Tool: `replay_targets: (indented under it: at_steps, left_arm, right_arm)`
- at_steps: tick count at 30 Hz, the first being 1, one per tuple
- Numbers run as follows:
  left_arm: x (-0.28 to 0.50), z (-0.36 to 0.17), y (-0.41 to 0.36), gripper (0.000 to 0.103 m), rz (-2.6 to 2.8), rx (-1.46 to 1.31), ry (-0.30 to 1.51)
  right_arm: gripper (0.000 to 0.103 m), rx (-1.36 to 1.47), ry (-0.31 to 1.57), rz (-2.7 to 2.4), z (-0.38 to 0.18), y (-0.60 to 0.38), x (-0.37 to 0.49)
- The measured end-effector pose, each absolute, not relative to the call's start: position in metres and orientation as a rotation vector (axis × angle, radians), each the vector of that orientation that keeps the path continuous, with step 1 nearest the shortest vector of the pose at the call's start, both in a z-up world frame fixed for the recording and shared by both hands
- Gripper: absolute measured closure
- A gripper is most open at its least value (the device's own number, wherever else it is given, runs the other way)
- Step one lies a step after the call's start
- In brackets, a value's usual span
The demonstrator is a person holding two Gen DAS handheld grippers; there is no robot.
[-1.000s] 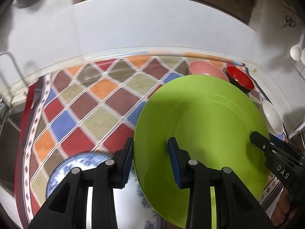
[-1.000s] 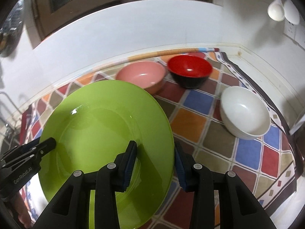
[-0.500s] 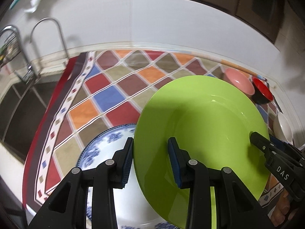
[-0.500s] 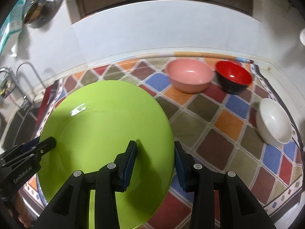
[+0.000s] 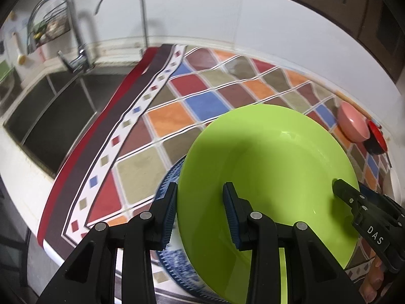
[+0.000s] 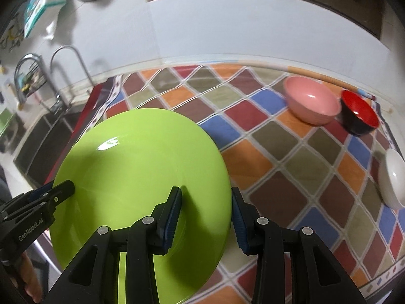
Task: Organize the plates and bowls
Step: 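Lift the lime-green plate with both tools and carry it toward the stacked blue-and-white plates, then lower the lime-green plate onto the stacked plates and open both tools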
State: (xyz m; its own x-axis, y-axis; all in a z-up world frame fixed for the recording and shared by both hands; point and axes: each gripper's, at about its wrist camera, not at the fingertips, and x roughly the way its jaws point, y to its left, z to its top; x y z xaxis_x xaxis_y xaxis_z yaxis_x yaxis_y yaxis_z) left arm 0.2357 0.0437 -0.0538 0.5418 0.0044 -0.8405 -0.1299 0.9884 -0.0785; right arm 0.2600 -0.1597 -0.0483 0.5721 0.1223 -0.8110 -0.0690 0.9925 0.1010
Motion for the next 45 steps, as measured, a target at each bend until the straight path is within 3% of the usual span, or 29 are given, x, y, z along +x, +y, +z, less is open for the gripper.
replay_targets:
  at_steps: [35, 40, 45]
  left_arm:
    - [0.231, -0.101, 0.071, 0.067, 0.150, -0.178, 1.126]
    - [0.231, -0.098, 0.069, 0.058, 0.146, -0.168, 1.116]
    - [0.231, -0.088, 0.064, 0.049, 0.140, -0.143, 1.088]
  right_arm:
    - [0.063, -0.016, 1.086, 0.203, -0.095, -0.112, 0.272]
    - [0.062, -0.040, 1.081, 0.206, -0.096, -0.110, 0.271]
    - [0.050, -0.029, 1.072, 0.205, -0.094, -0.112, 0.271]
